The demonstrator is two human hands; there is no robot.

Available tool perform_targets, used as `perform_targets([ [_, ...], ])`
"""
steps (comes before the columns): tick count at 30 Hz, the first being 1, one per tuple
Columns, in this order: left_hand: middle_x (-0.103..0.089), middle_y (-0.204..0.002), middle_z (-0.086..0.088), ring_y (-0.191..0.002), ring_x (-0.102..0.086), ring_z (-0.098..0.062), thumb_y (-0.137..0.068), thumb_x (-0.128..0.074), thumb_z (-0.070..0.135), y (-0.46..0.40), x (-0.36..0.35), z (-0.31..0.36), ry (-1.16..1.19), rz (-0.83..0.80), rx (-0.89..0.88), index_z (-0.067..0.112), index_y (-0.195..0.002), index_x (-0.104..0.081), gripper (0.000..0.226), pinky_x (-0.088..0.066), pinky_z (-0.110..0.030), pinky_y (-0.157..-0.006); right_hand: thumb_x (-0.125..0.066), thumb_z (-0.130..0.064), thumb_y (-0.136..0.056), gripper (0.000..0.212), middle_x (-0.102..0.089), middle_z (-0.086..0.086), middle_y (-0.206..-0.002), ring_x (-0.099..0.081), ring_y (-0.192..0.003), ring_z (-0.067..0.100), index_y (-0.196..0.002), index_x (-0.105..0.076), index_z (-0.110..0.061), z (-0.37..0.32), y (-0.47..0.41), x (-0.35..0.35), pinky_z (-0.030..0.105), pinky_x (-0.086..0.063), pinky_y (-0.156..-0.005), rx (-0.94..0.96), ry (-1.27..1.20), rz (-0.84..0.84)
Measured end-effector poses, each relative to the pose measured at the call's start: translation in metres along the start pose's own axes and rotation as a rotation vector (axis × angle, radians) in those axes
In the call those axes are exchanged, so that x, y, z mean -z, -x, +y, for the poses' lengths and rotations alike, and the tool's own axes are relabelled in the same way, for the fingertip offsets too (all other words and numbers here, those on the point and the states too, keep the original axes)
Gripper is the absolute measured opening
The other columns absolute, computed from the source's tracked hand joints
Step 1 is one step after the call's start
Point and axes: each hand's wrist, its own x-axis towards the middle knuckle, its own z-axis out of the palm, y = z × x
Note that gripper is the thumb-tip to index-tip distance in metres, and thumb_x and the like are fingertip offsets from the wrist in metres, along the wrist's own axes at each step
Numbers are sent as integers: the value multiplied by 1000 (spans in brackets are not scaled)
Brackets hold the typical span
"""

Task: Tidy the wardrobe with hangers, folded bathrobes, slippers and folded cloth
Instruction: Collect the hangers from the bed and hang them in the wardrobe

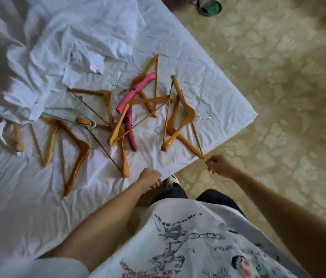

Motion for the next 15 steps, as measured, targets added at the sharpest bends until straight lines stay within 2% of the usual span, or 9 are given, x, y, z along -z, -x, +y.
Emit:
perform_targets([
  [2,-69,-73,-5,-56,-59,-15,-94,-58,17,-9,0,44,37,-10,-53,4,-90,-69,18,-49,-22,-52,-58,-9,-93,15,-72,6,-81,-63,-63,14,-100,-71,-7,20,-16,26,24,-51,-58,-60,8,9],
  [6,-72,-78,-6,-61,-62,-14,-94,-58,21,-30,-4,118,86,-31,-127,7,-94,-70,18,-50,-24,-54,-58,-7,-94,15,-71,3,-74,-63,-62,17,-102,-70,-2,51,-52,67,27,-49,-57,-156,16,-15],
  [11,-72,-81,-4,-65,-64,-12,-96,-58,23,-55,-6,157,208,30,-69,10,-101,-69,18,-51,-20,-55,-57,-6,-94,16,-70,5,-76,-62,-61,17,-103,-70,-2,51,-100,101,26,-49,-56,-198,90,-119],
  [15,-71,-77,-5,-57,-61,-12,-94,-59,21,-68,-5,166,273,112,31,10,-100,-70,17,-48,-19,-47,-58,-10,-92,18,-72,5,-75,-62,-60,18,-100,-71,-3,27,-150,117,25,-47,-54,-157,160,-202],
])
